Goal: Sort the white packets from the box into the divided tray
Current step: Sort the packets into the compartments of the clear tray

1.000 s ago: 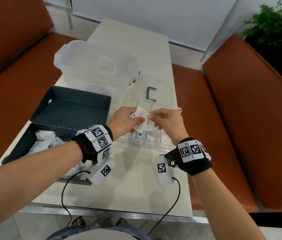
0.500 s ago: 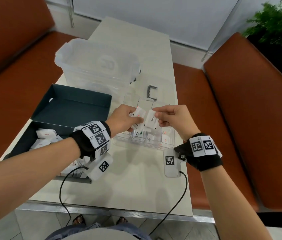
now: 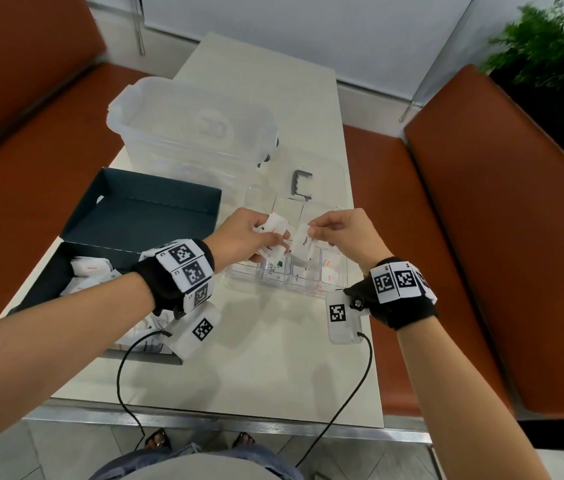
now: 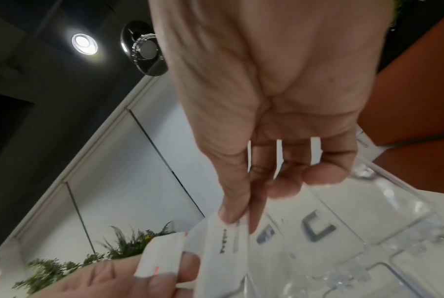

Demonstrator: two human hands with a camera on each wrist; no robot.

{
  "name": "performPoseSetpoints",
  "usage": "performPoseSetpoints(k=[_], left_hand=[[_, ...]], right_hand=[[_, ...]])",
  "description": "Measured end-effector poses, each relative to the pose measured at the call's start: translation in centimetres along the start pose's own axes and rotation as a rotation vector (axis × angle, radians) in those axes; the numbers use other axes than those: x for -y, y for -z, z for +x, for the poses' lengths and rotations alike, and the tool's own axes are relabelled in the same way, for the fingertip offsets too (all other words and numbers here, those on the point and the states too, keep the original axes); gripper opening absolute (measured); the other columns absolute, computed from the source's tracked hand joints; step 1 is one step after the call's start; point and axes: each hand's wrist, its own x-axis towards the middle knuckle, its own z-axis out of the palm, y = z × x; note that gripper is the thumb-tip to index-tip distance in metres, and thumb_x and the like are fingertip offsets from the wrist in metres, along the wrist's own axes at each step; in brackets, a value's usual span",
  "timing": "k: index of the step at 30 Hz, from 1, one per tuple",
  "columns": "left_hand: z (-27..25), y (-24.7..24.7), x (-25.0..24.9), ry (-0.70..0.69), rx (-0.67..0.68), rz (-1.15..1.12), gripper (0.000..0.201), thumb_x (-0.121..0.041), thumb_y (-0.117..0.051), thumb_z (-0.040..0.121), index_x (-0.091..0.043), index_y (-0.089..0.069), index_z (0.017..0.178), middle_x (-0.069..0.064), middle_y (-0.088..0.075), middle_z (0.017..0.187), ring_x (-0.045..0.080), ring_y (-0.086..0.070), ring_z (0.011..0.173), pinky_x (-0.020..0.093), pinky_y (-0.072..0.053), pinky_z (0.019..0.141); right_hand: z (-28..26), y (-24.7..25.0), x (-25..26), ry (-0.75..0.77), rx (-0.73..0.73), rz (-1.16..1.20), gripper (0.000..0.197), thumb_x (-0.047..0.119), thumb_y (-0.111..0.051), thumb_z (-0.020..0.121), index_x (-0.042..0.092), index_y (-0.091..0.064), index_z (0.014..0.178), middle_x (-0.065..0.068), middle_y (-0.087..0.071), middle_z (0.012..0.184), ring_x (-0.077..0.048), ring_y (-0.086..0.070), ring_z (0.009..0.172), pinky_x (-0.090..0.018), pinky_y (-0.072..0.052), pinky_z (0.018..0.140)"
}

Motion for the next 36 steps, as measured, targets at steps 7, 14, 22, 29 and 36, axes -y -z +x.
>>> performPoseSetpoints(k=[7, 14, 22, 29, 36], left_hand=[[0.1, 0.7, 0.4, 0.03, -0.02, -0.036, 0.019, -0.012, -0.063, 0.093, -0.005, -0.07, 0.109, 0.006, -0.075, 0.096, -0.001, -0.066, 0.066, 0.017, -0.048, 0.052], [0.1, 0.7, 0.6, 0.038, -0.015, -0.067, 0.017, -0.011, -0.062, 0.093, -0.007, -0.07, 0.108, 0.003, -0.076, 0.093, 0.003, -0.069, 0.068, 0.016, -0.047, 0.049], [0.3, 0.8, 0.9, 0.05, -0.026, -0.092, 0.017, -0.011, -0.063, 0.092, -0.008, -0.071, 0.106, 0.003, -0.076, 0.092, 0.004, -0.069, 0.07, 0.017, -0.048, 0.049], [0.4, 0.7, 0.6, 0.08, -0.011, -0.158, 0.017, -0.013, -0.064, 0.092, -0.008, -0.07, 0.108, 0.005, -0.076, 0.096, 0.003, -0.068, 0.071, 0.018, -0.05, 0.054], [-0.1, 0.2, -0.1, 0.046, 0.108, -0.121, 0.026, -0.017, -0.066, 0.091, -0.008, -0.064, 0.115, 0.003, -0.076, 0.099, 0.008, -0.068, 0.082, 0.016, -0.051, 0.056]], right_hand=[[1.2, -2.8, -2.6, -0.177, -0.049, -0.458, 0.013, 0.02, -0.063, 0.09, 0.02, -0.074, 0.097, -0.002, -0.072, 0.101, -0.022, -0.064, 0.097, -0.041, -0.047, 0.095], [1.7, -6.1, -4.2, -0.197, -0.003, -0.844, 0.018, 0.024, -0.054, 0.091, 0.027, -0.07, 0.098, 0.004, -0.07, 0.096, -0.023, -0.059, 0.099, -0.043, -0.027, 0.095], [2.3, -6.9, -5.0, -0.108, 0.133, -1.183, 0.023, 0.033, -0.051, 0.092, 0.033, -0.065, 0.111, 0.005, -0.065, 0.108, -0.024, -0.048, 0.112, -0.05, -0.023, 0.101], [1.6, -6.0, -4.4, -0.065, 0.101, -1.113, 0.025, 0.03, -0.051, 0.094, 0.034, -0.065, 0.114, 0.007, -0.067, 0.107, -0.022, -0.05, 0.109, -0.048, -0.023, 0.1], [-0.6, -3.3, 0.9, 0.14, -0.201, -0.179, 0.02, 0.034, -0.056, 0.094, 0.026, -0.071, 0.105, 0.013, -0.069, 0.091, -0.006, -0.064, 0.091, -0.02, -0.042, 0.08]])
